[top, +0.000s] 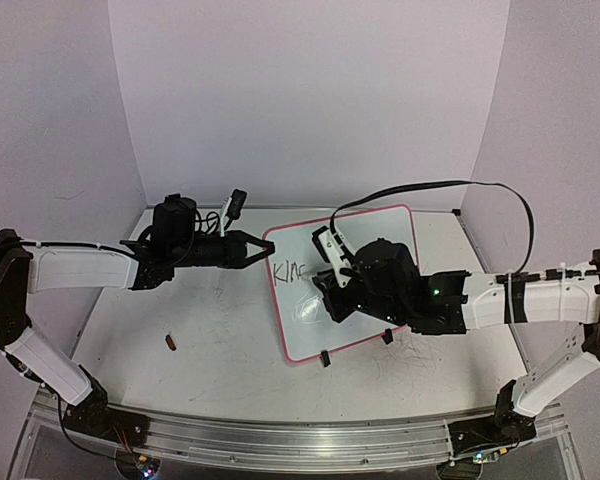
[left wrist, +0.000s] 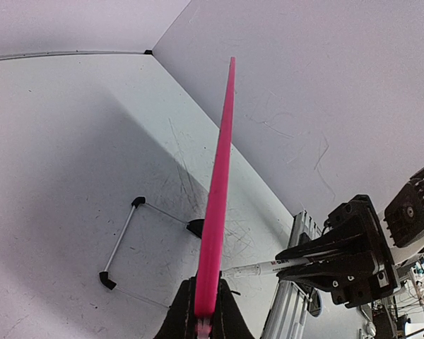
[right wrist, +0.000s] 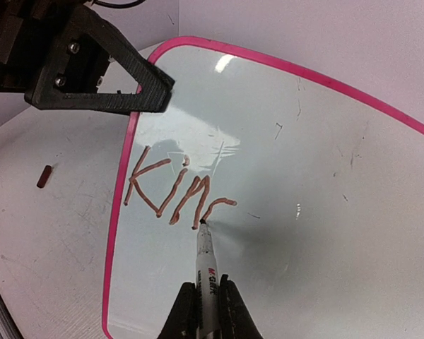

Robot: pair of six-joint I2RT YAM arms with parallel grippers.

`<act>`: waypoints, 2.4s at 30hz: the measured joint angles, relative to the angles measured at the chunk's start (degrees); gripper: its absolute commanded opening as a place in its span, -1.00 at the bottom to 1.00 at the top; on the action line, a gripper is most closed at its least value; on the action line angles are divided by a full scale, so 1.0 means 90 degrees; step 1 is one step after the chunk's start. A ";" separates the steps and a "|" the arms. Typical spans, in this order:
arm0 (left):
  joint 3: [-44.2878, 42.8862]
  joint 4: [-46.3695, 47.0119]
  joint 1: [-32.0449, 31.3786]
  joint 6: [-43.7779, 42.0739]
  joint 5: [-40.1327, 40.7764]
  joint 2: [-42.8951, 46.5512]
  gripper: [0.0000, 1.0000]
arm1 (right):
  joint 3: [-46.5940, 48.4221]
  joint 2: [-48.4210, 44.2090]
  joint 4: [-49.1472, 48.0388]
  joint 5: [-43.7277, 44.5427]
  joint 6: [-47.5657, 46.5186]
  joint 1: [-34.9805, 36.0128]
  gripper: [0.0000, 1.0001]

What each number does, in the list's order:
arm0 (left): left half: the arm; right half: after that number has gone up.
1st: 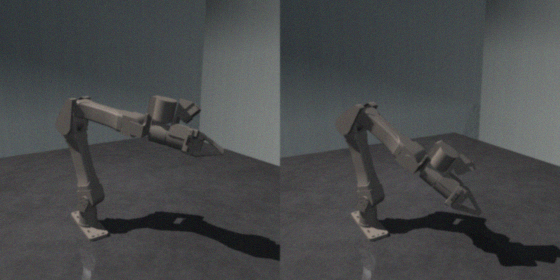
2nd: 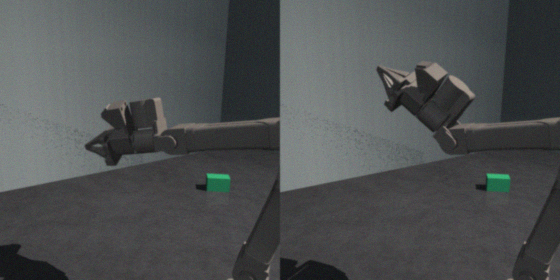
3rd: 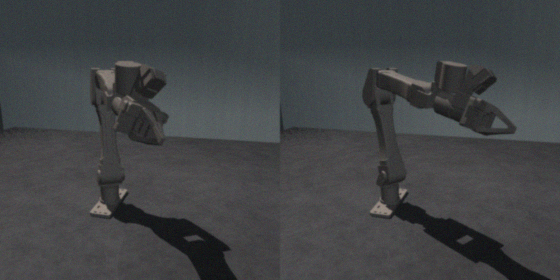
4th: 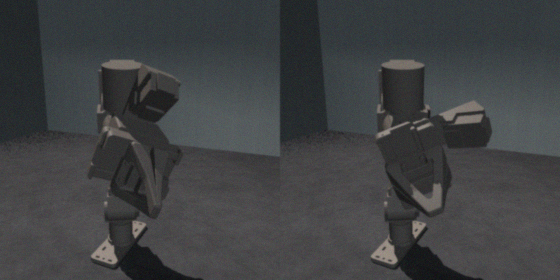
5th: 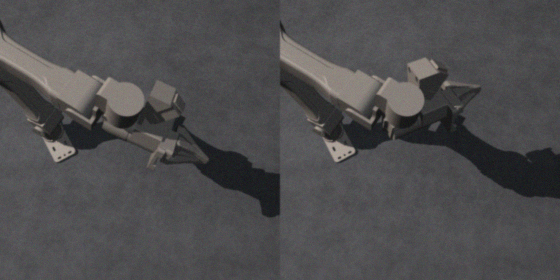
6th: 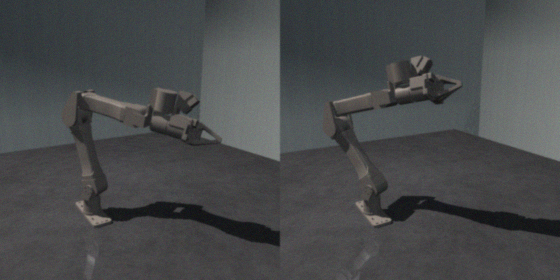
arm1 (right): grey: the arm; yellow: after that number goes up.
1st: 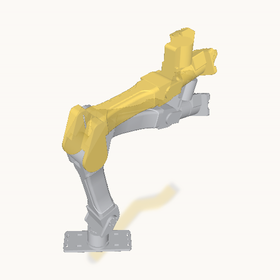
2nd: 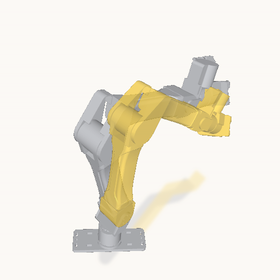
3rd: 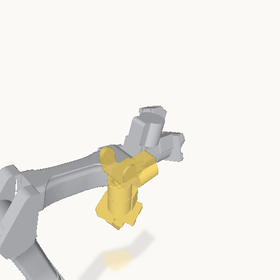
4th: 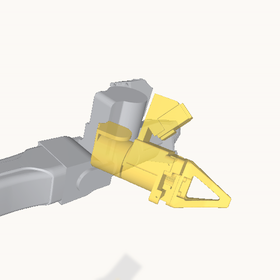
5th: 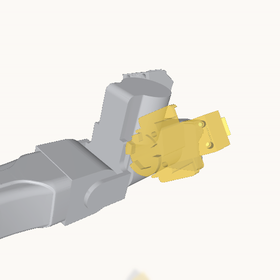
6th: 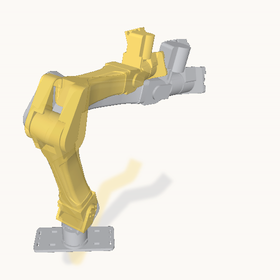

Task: Write a sentence on the whiteboard
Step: Write on the whiteboard with the whiteboard.

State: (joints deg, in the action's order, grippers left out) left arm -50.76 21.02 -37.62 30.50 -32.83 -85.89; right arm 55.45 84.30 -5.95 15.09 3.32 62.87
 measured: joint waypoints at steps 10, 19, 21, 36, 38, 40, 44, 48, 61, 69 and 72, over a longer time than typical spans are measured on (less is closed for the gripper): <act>0.0000 0.0000 -0.0001 0.0002 -0.0001 0.0000 -1.00 | -0.0056 -0.0023 0.0036 0.0072 0.0093 0.0021 -1.00; 0.0000 0.0000 -0.0001 0.0038 0.0001 -0.0001 -1.00 | -0.0054 -0.0023 0.0039 0.0293 0.0140 0.0037 -1.00; 0.0000 0.0000 -0.0008 0.0065 0.0001 0.0000 -1.00 | -0.0054 -0.0023 0.0019 0.0345 0.0140 0.0037 -1.00; 0.0000 0.0002 -0.0040 0.0098 0.0018 -0.0002 -1.00 | 0.0347 0.0103 -0.0072 0.0659 0.0095 -0.0102 -1.00; 0.0000 0.0002 -0.0040 0.0104 0.0023 -0.0001 -1.00 | 0.0403 0.0132 -0.0083 0.0682 0.0077 -0.0105 -1.00; 0.0000 0.0002 -0.0040 0.0106 0.0023 -0.0001 -1.00 | 0.0457 0.0163 -0.0101 0.0699 0.0065 -0.0111 -1.00; 0.0000 0.0002 -0.0040 0.0109 0.0028 -0.0002 -1.00 | 0.0473 0.0176 -0.0110 0.0697 0.0064 -0.0121 -1.00; 0.0000 0.0002 -0.0040 0.0109 0.0028 -0.0002 -1.00 | 0.0473 0.0174 -0.0101 0.0687 0.0073 -0.0121 -1.00; 0.0000 0.0000 -0.0041 0.0107 0.0041 -0.0002 -1.00 | 0.0231 0.0080 -0.0061 0.0580 0.0259 -0.0053 -1.00; 0.0000 -0.0002 -0.0040 0.0109 0.0048 -0.0002 -1.00 | 0.0086 0.0017 -0.0050 0.0504 0.0330 -0.0033 -1.00; 0.0000 -0.0001 -0.0041 0.0107 0.0047 0.0000 -1.00 | 0.0029 -0.0016 -0.0016 0.0482 0.0336 -0.0011 -1.00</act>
State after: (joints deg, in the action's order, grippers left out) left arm -50.76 21.01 -37.98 31.46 -32.40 -85.89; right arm 55.71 84.16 -6.09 19.43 6.35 62.77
